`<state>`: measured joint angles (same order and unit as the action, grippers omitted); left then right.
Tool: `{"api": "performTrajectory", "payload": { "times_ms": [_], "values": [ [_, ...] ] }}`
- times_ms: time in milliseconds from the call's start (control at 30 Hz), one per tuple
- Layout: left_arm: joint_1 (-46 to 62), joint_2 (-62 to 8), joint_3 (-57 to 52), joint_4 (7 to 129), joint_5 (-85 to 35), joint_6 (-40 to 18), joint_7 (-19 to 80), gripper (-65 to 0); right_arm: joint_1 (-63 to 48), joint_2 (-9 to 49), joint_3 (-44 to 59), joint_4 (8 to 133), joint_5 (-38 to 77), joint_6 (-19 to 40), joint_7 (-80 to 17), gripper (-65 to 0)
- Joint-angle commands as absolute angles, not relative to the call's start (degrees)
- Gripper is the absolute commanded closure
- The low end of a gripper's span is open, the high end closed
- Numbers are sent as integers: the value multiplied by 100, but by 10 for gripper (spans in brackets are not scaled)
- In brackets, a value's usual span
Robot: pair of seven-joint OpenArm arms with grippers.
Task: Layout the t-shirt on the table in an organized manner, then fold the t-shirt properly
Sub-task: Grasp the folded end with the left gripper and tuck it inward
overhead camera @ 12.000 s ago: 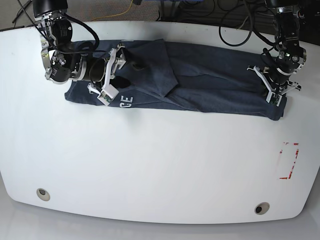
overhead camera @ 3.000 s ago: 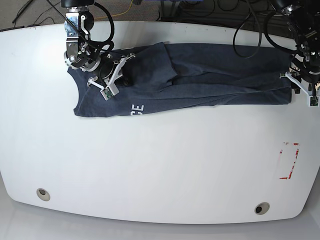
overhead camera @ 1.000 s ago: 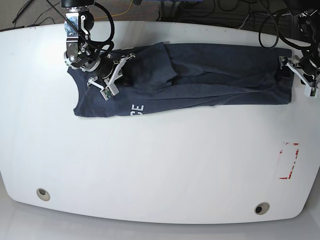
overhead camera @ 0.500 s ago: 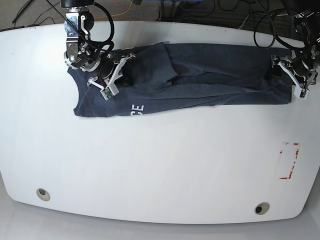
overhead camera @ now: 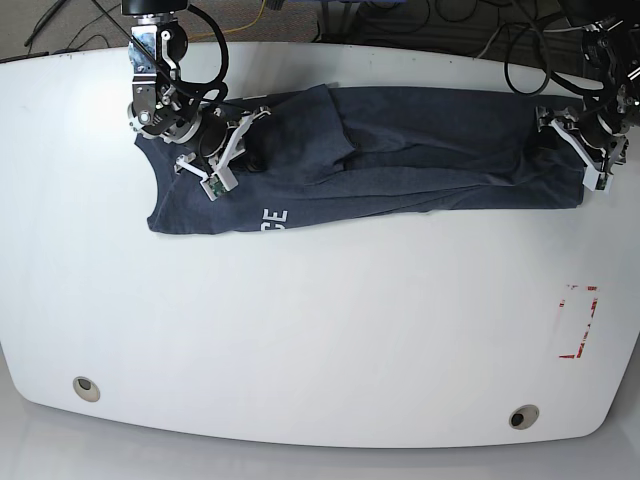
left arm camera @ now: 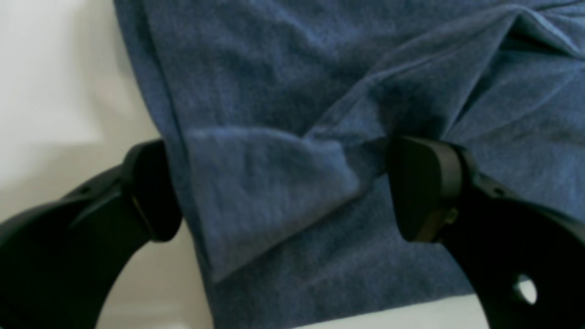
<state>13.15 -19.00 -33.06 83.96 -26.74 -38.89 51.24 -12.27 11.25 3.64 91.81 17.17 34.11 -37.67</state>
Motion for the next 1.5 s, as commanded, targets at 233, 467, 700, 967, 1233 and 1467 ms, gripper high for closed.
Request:
{"api": "performTrajectory", "payload": {
  "times_ms": [233, 467, 700, 967, 1233, 1467],
  "values": [
    [1297, -2000, -4004, 8391, -2730, -3943, 5165, -650, -1235, 1156, 356, 9182, 1534, 3363, -4004, 0],
    [1174, -2026, -4268, 8391, -2730, -3943, 5165, -650, -1244, 1156, 356, 9182, 1534, 3363, -4004, 0],
    [1121, -2035, -4259, 8382, -2730, -3943, 5165, -650, -1244, 1156, 356, 9182, 1534, 3363, -4004, 0],
    [1086, -2035, -4004, 8356, -2712, -3934, 5165, -650, -1244, 1156, 356, 9182, 1534, 3363, -3996, 0],
    [1086, -2009, -3767, 8356, -2712, -3908, 5165, -650, -1253, 1165, 356, 9182, 1534, 3363, -3996, 0],
    [1095, -1956, -3749, 8268, -2703, -3899, 5165, -650, -1262, 1165, 356, 9182, 1534, 3363, -3996, 0]
  ]
}}
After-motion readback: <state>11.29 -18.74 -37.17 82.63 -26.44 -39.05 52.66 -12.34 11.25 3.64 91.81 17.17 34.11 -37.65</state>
